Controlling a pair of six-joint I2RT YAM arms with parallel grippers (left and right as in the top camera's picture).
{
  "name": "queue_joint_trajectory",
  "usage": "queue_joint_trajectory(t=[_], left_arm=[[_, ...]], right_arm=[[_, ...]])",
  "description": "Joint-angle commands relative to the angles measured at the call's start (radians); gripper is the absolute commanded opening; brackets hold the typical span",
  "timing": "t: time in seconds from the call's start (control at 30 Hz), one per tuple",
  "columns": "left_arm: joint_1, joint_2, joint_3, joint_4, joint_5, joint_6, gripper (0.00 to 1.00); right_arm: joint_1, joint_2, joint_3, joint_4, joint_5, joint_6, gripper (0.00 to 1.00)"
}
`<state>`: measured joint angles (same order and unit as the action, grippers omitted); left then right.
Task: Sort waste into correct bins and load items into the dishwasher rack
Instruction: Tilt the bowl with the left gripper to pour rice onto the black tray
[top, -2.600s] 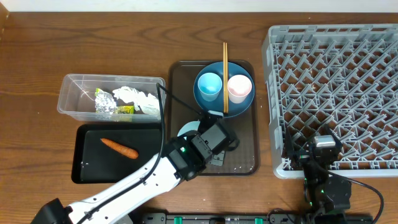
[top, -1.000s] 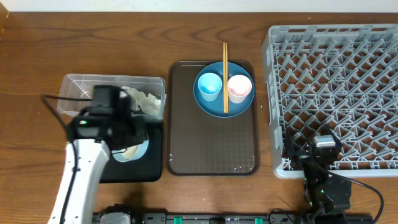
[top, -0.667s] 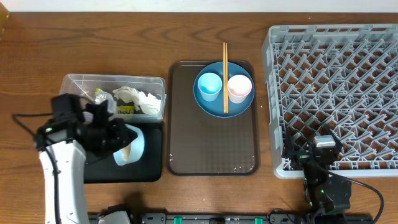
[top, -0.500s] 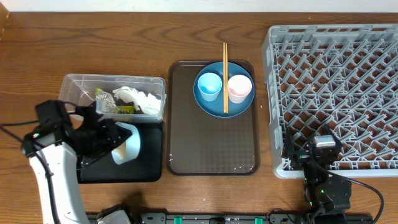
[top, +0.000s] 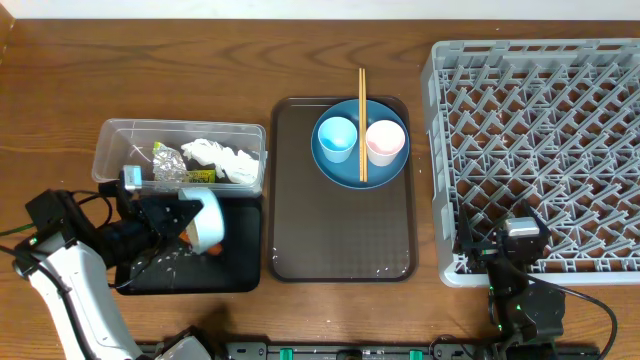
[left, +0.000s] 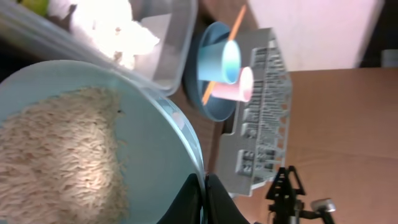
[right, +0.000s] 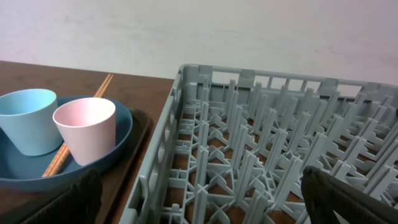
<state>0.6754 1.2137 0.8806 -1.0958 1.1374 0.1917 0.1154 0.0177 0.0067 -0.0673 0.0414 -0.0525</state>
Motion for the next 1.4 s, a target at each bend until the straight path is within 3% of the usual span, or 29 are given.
queue_joint_trajectory(t=[0.0,1.37], left_arm=[[0.011,-0.012,-0.005,-0.003,0.136,0.036,0.06],[0.011,-0.012,-0.005,-0.045,0.305,0.04,0.06]], right_arm=[[-0.006,-0.002,-0.001,-0.004,0.007,-0.005,0.99],[-0.006,-0.002,-0.001,-0.004,0.007,-0.005,0.99]])
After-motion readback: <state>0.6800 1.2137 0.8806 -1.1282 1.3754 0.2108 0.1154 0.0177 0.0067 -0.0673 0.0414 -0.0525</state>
